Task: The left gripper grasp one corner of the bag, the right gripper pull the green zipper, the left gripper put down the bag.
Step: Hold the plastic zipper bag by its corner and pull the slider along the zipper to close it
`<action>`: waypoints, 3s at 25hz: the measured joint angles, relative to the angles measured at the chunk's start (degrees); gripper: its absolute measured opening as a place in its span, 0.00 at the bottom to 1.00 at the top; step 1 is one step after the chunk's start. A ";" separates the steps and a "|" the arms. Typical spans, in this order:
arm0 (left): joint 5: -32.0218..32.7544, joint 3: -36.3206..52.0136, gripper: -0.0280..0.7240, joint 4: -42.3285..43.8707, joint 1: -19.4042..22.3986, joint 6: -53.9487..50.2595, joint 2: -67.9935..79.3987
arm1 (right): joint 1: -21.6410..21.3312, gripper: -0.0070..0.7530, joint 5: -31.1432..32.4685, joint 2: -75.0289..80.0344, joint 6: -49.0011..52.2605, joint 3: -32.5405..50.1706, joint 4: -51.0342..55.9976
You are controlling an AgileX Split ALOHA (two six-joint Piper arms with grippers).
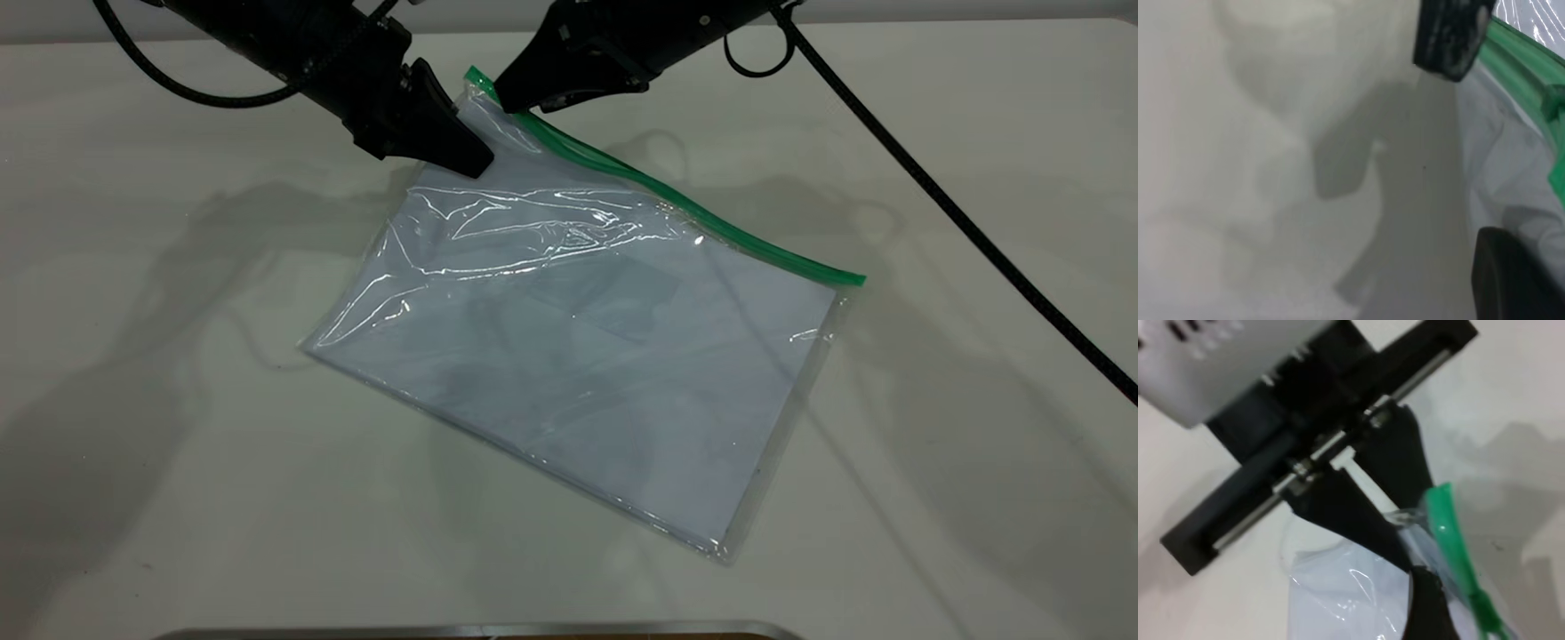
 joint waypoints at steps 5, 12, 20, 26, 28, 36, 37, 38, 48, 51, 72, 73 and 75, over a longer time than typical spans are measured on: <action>-0.05 0.00 0.11 -0.13 0.00 0.30 0.00 | -0.35 0.73 0.12 0.35 -0.05 0.00 0.07; -0.54 0.00 0.11 -0.15 0.00 -0.03 0.00 | -0.35 0.67 0.18 1.59 0.06 0.00 0.77; -0.72 0.00 0.11 -0.15 0.00 -0.15 0.00 | -0.35 0.40 1.03 1.65 0.06 0.00 1.61; -0.65 0.00 0.12 -0.36 0.00 -0.15 0.00 | -0.35 0.15 1.76 1.65 0.00 0.00 3.06; -0.60 0.00 0.12 -0.43 0.00 -0.15 0.00 | -0.35 0.11 1.88 1.65 -0.13 0.00 3.23; 0.02 0.00 0.12 -0.55 0.00 -0.79 -0.06 | -0.40 0.05 3.43 1.71 -0.74 0.00 3.06; 0.01 0.00 0.12 -0.55 0.06 -1.29 -0.06 | -0.40 0.05 3.49 1.71 -0.95 0.00 3.06; 0.14 0.00 0.11 -0.55 0.06 -1.83 -0.11 | -0.41 0.05 3.56 1.71 -1.07 0.00 3.06; 2.38 0.00 0.11 -2.97 1.27 -2.30 -0.11 | -1.58 0.05 5.42 1.71 -1.96 -0.18 3.12; 3.75 0.00 0.11 -5.06 2.21 -1.36 -0.11 | -2.13 0.05 5.69 1.71 -1.96 -0.37 3.12; 8.89 0.00 0.11 -14.98 8.17 3.47 -0.11 | -2.63 0.06 -3.47 1.60 -2.43 -0.59 -2.43; 8.96 0.00 0.11 -15.04 8.27 3.59 -0.11 | -2.67 0.06 -4.33 1.60 -2.48 -0.59 -3.44; 9.32 0.00 0.11 -15.23 8.61 3.66 -0.11 | -2.74 0.06 -5.77 1.60 -2.48 -0.59 -6.27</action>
